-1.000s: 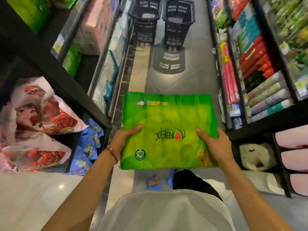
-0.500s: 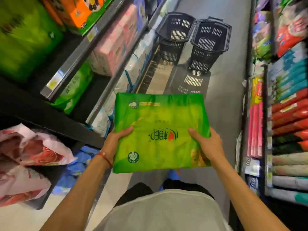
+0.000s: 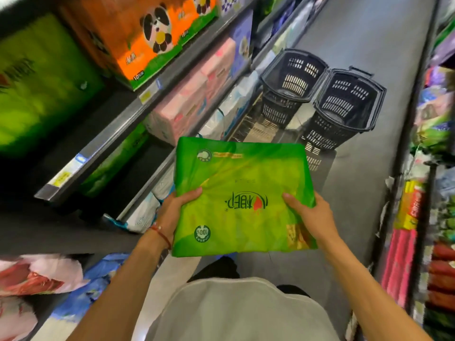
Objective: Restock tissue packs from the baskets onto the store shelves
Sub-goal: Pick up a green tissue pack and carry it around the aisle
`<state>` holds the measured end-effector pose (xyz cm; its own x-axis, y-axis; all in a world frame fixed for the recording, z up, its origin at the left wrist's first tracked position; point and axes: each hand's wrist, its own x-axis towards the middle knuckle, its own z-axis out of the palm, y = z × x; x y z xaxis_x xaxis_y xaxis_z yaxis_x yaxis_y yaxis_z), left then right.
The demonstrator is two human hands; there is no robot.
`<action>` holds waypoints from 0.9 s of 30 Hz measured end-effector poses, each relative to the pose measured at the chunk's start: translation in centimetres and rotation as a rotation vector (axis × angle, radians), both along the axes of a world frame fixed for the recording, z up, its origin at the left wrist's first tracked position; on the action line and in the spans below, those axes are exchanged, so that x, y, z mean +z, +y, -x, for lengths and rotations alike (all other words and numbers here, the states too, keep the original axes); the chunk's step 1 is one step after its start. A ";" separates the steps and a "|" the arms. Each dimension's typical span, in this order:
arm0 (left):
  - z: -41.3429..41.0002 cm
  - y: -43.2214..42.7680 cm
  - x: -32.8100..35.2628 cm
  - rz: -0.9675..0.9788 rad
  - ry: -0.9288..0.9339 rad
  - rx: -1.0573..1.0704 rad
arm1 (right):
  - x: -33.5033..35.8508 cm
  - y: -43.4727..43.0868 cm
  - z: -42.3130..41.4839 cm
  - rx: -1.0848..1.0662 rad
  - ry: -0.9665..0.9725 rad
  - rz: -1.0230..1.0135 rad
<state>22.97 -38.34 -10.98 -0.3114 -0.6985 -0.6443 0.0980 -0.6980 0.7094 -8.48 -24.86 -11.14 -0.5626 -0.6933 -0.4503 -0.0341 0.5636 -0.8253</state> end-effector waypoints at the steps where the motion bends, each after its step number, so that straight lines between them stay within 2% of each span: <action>1: 0.6 -1.1 0.1 -0.011 0.006 0.002 | 0.0 -1.5 0.7 0.005 0.006 -0.007; 7: 4.4 -6.9 0.9 -0.020 0.024 0.084 | -0.2 -9.2 5.0 0.061 -0.013 -0.020; 15: 9.0 -7.6 2.2 0.053 -0.088 0.242 | -2.1 -14.9 11.5 0.283 -0.164 -0.034; 19: 11.6 -6.1 3.1 0.160 -0.307 0.278 | -1.1 -16.5 14.2 0.502 -0.168 -0.083; 22: 13.9 -5.3 5.1 0.242 -0.454 0.256 | 0.0 -17.8 15.5 0.685 0.011 -0.056; 27: 16.5 -4.6 8.1 0.346 -0.820 0.045 | 6.2 -22.0 15.0 1.000 0.152 0.294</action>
<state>6.51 -42.98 -2.89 0.1875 -0.8958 -0.4030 -0.5109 -0.4393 0.7389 -23.52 -46.82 -4.97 0.2899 -0.9433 -0.1617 -0.4874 -0.0001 -0.8732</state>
